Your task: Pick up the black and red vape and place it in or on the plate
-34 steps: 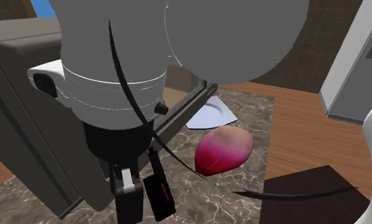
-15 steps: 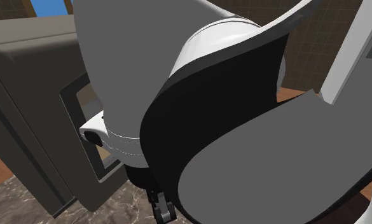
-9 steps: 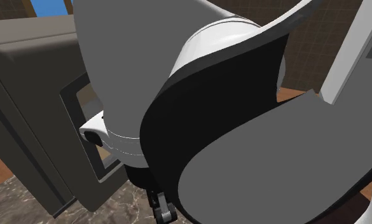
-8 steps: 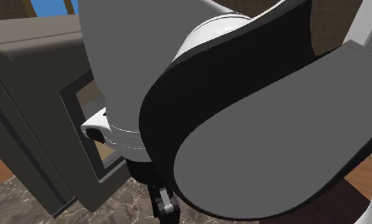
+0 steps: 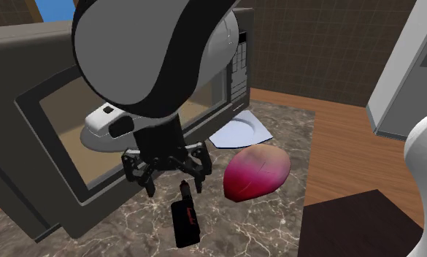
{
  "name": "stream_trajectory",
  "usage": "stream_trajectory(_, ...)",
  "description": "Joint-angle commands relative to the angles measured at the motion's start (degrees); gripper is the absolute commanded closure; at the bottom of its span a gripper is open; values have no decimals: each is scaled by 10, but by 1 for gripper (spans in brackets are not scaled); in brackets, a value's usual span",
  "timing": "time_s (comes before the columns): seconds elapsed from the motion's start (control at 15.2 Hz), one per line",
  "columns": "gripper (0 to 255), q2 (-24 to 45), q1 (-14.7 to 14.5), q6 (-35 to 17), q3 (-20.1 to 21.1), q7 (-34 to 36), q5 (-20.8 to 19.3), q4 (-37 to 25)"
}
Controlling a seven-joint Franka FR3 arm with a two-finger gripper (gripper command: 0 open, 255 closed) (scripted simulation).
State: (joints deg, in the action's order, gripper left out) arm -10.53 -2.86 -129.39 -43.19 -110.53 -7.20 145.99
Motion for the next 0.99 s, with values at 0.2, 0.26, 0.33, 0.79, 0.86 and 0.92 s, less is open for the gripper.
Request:
stream_trajectory(0.2, 0, 41, -12, -30, -17, -66, 29, 7)
stream_trajectory(0.26, 0, 49, -13, -39, -19, -71, 35, 10)
stream_trajectory(0.33, 0, 61, -16, -54, -21, -79, 46, 16)
stream_trajectory(0.79, 0, 61, -16, -54, -20, -79, 46, 16)
stream_trajectory(0.86, 0, 61, -16, -54, -20, -79, 46, 16)
stream_trajectory(0.92, 255, 61, -16, -54, -20, -79, 46, 16)
